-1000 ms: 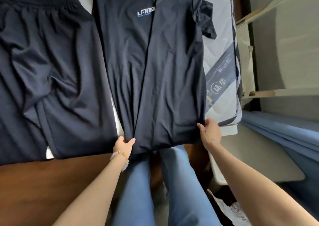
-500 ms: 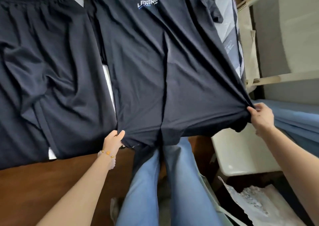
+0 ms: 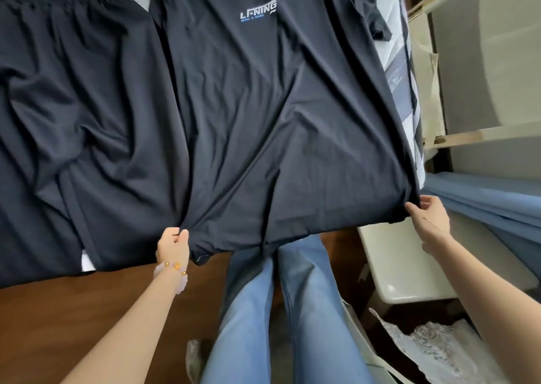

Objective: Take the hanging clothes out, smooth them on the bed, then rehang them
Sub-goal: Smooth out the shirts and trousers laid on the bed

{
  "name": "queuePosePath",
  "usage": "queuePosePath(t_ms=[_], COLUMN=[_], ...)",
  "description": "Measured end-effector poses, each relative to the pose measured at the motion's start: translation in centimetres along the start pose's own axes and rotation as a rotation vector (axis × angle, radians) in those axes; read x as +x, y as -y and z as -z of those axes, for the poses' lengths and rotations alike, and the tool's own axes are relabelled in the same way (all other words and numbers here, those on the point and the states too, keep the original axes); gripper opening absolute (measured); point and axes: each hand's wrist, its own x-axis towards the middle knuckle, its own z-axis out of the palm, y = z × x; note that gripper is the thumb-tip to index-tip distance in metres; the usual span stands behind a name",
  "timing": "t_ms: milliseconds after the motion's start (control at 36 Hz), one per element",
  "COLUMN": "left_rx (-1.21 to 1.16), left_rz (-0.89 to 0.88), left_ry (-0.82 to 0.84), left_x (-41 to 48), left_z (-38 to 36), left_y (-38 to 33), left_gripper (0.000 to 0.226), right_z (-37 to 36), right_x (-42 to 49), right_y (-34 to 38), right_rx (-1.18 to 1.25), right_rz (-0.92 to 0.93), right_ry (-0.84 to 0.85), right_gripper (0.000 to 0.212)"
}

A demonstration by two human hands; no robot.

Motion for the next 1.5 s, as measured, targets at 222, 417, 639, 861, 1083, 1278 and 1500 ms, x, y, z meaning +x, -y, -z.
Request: queuePosePath(t_ms=[222,417,639,861,1083,1278,1500], left_rx=[0.079,0.264,0.347,0.351,0.139,0.148,0.271], left_rz=[0.045,0.01,0.1,0.001,-0.154,-0.32,-0.44], left_ry=[0.295,0.258,0.24,0.222,0.177,0.132,0.213], left_x=[-0.6,-1.1,-1.1,-2.2,-3.9,-5.7,-4.1], left_z=[-0.3,-0.3,-1.4,1.3,5.0,6.7,7.5], left_y=[2.1,1.2,0.8,-3.5,-8.7,-11.5,-13.1], left_gripper=[0.037,0.029,0.042,0.027,0.028,0.023,0.026], right_z=[0.6,3.9,3.5,3.6,6.1,6.7,4.6], right_x=[0.4,2.1,2.1,1.2,-0.7,-2.7,-4.6], right_y=[-1.5,-3.8,-3.6,2.0,6.7,10.7,18.0], right_rx=[-0.169,-0.288,-0.332,-0.369,-0.154,-0.043,-0.003], right_rz=[0.023,-0.028,-0.028,0.115,0.276,0.408,0.544], right_ry=[0.02,-0.081,0.127,0.121,0.07,0.137,0.221], right_gripper=[0.027,0.019,0.018,0.012,0.025,0.024,0.017])
